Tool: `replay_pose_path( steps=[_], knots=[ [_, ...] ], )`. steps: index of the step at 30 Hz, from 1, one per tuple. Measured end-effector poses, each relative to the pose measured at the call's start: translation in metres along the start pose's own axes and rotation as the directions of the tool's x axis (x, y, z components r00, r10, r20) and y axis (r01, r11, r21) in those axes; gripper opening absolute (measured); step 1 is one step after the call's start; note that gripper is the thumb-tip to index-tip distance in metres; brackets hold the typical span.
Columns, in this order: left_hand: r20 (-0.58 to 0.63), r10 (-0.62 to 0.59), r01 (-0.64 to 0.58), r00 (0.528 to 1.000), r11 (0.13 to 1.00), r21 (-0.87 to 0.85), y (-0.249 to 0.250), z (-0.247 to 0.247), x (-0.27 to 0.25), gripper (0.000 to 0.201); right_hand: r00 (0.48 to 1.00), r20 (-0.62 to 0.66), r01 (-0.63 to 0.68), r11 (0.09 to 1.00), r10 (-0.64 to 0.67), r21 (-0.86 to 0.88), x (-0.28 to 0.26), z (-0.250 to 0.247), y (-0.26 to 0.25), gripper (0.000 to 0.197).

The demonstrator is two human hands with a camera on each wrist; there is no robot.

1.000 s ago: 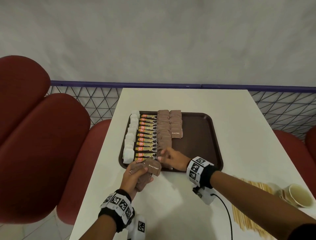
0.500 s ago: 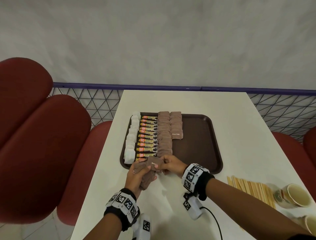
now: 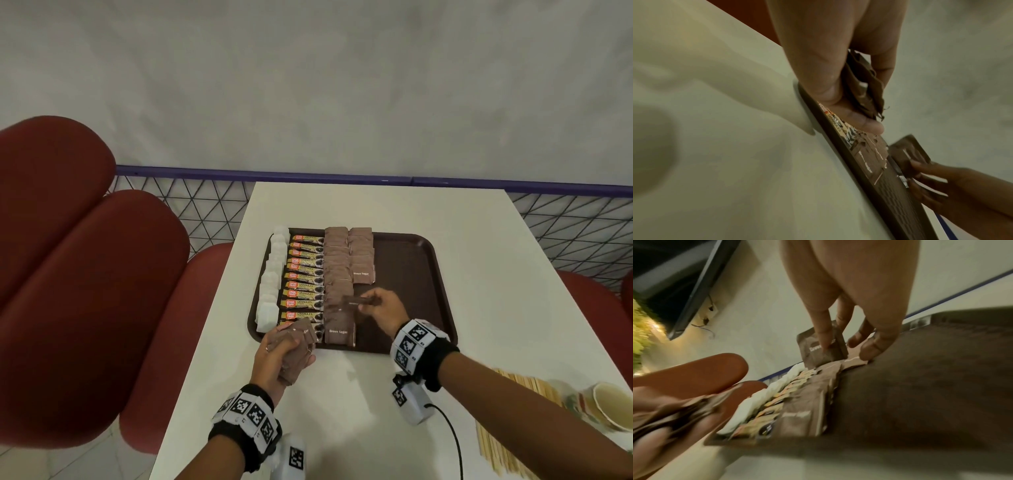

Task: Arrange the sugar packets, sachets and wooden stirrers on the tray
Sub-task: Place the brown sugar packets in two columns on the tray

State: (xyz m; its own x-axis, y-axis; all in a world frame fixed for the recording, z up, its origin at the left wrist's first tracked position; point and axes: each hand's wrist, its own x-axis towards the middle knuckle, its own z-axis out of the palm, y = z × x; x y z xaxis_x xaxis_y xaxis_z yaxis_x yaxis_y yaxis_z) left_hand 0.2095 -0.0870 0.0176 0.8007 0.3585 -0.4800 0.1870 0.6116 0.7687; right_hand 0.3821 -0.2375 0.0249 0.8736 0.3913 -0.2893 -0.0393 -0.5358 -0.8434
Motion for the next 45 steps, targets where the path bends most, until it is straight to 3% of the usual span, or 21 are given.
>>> replay_pose_path(
  steps=[2, 4, 13, 20, 25, 31, 36, 40, 45],
  knots=[
    [-0.012, -0.003, 0.003, 1.000, 1.000, -0.023, 0.000, -0.003, 0.001, 0.029, 0.991, -0.134, -0.037, 0.998, 0.031, -0.041, 0.012, -0.012, 0.000, 0.020],
    [-0.042, -0.009, 0.007, 0.999, 0.999, -0.043, 0.000, -0.006, 0.001, 0.030, 0.981, -0.180, -0.084, 0.995, 0.073, -0.053, 0.023, -0.022, -0.001, 0.012],
    [-0.094, -0.028, 0.022, 0.995, 0.997, -0.068, 0.003, -0.018, 0.005, 0.038, 0.985, -0.148, -0.126, 0.965, 0.093, -0.229, 0.062, -0.018, -0.010, 0.023],
    [-0.095, -0.037, 0.031, 0.995, 0.997, -0.066, 0.008, -0.023, 0.005, 0.041, 0.986, -0.133, -0.146, 0.893, 0.098, -0.426, 0.075, -0.008, -0.009, 0.021],
    [-0.095, -0.054, 0.047, 0.994, 0.997, -0.067, 0.009, -0.022, 0.005, 0.043, 0.984, -0.157, -0.149, 0.881, 0.087, -0.448, 0.083, -0.002, -0.004, 0.021],
    [-0.067, -0.043, 0.039, 0.997, 0.997, -0.063, 0.011, -0.018, 0.003, 0.044, 0.971, -0.239, -0.121, 0.912, 0.026, -0.392, 0.082, 0.004, -0.001, 0.026],
    [-0.070, -0.036, 0.032, 0.997, 0.998, -0.054, 0.009, -0.013, 0.004, 0.047, 0.948, -0.300, -0.041, 0.900, -0.102, -0.434, 0.068, 0.001, -0.003, 0.032],
    [-0.062, -0.036, 0.032, 0.997, 0.998, -0.059, 0.006, -0.006, 0.004, 0.047, 0.957, -0.148, 0.157, 0.873, -0.250, -0.462, 0.045, 0.005, -0.009, 0.029],
    [-0.038, -0.050, 0.047, 0.998, 0.997, -0.064, 0.001, 0.004, 0.001, 0.042, 0.922, 0.198, 0.372, 0.902, -0.332, -0.221, 0.008, 0.018, -0.016, 0.020]
  ],
)
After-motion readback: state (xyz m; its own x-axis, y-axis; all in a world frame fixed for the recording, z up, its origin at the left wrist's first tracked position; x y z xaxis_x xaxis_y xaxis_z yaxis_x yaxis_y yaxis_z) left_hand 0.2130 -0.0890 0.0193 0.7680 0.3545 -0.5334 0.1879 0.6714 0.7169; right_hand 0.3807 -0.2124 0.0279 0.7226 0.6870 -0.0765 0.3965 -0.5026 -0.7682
